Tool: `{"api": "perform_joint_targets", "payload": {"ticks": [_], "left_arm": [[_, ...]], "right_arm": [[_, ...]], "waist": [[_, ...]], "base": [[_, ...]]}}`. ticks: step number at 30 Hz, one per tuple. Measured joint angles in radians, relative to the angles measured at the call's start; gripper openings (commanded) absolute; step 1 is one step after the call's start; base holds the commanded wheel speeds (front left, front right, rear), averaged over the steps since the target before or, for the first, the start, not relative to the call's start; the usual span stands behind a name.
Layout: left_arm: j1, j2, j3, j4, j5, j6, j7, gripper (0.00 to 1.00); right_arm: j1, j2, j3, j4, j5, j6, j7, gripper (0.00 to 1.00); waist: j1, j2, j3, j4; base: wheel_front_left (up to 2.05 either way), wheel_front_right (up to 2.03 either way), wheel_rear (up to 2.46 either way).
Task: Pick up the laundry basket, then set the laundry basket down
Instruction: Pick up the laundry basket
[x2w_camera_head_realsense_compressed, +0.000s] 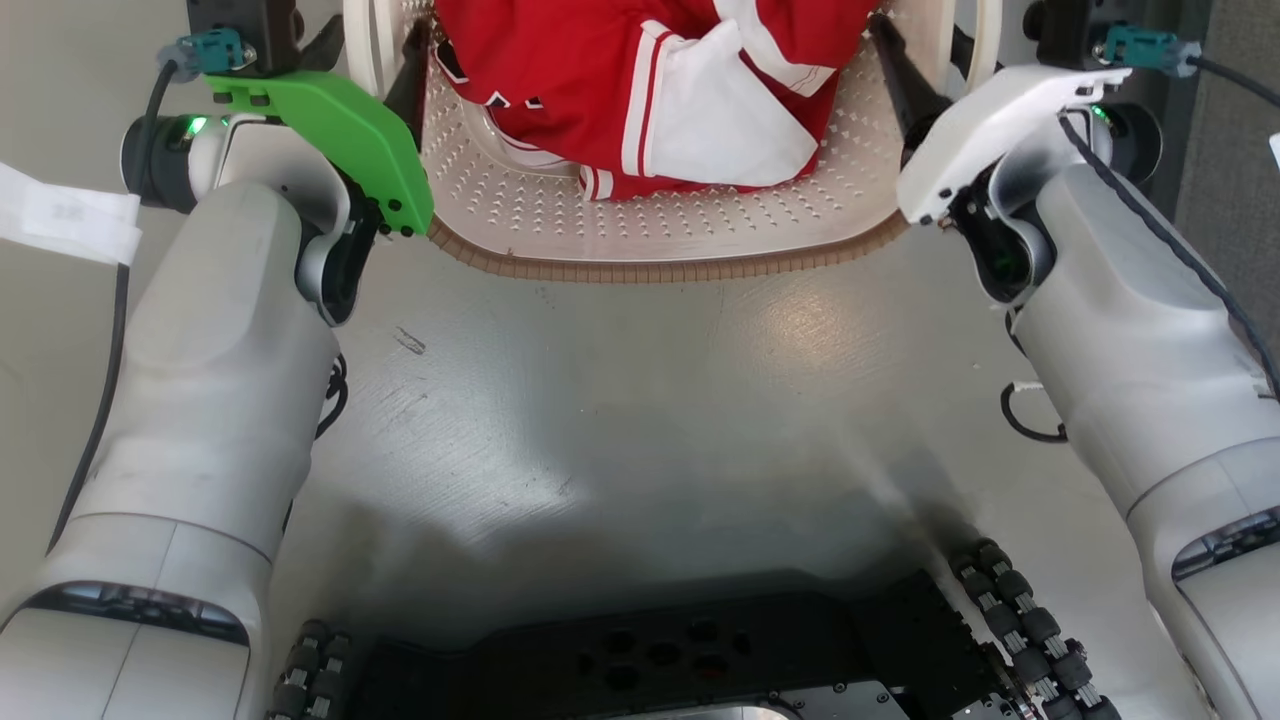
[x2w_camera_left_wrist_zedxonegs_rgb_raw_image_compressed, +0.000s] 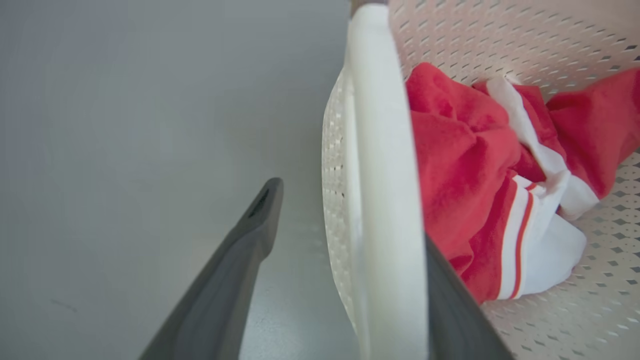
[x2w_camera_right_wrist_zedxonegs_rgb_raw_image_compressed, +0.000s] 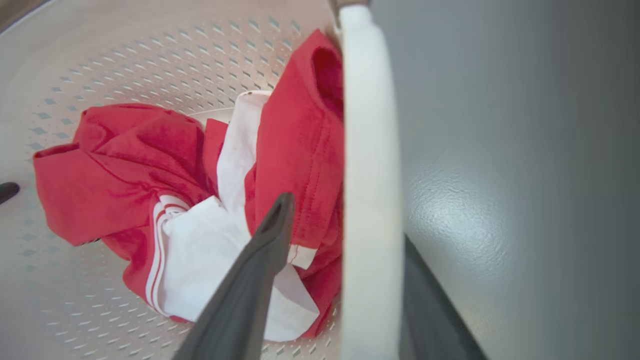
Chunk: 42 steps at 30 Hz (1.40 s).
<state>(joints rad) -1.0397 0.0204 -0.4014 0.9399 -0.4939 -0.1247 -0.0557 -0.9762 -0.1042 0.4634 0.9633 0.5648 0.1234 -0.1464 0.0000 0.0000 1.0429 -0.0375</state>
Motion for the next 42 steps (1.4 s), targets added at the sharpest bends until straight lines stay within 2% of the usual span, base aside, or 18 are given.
{"api": "perform_joint_targets", "payload": {"ticks": [1, 2, 3, 14, 28, 42], "left_arm": [[-0.005, 0.000, -0.004, 0.003, -0.005, 0.000, -0.004, 0.38], [-0.008, 0.000, -0.008, 0.006, -0.008, 0.000, -0.008, 0.08], [-0.010, 0.000, -0.013, 0.008, -0.011, 0.000, -0.008, 0.00], [-0.013, -0.008, -0.050, 0.053, -0.058, 0.002, -0.041, 0.00], [0.031, -0.006, -0.110, 0.118, -0.120, 0.002, -0.045, 0.00], [0.113, -0.008, -0.131, 0.153, -0.199, 0.002, 0.017, 0.00]], "right_arm": [[-0.005, 0.000, 0.002, 0.002, 0.000, 0.000, -0.004, 0.00], [-0.008, -0.001, 0.004, 0.006, 0.001, 0.000, -0.009, 0.00], [-0.011, -0.002, 0.006, 0.009, 0.004, 0.000, -0.011, 0.00], [-0.018, 0.012, 0.046, 0.049, 0.045, -0.003, -0.039, 0.00], [0.026, 0.030, 0.110, 0.102, 0.112, -0.003, -0.046, 0.00], [0.080, 0.043, 0.162, 0.132, 0.178, -0.002, 0.028, 0.00]], "waist": [[0.0000, 0.0000, 0.000, 0.000], [0.0000, 0.0000, 0.000, 0.000], [0.0000, 0.0000, 0.000, 0.000], [0.0000, 0.0000, -0.035, -0.004], [0.0000, 0.0000, -0.163, -0.017], [0.0000, 0.0000, -0.321, -0.042]], "base": [[0.00, 0.00, 0.00], [0.00, 0.00, 0.00], [0.00, 0.00, 0.00], [0.00, 0.00, 0.00], [0.00, 0.00, 0.00], [0.00, 0.00, 0.00]]}}
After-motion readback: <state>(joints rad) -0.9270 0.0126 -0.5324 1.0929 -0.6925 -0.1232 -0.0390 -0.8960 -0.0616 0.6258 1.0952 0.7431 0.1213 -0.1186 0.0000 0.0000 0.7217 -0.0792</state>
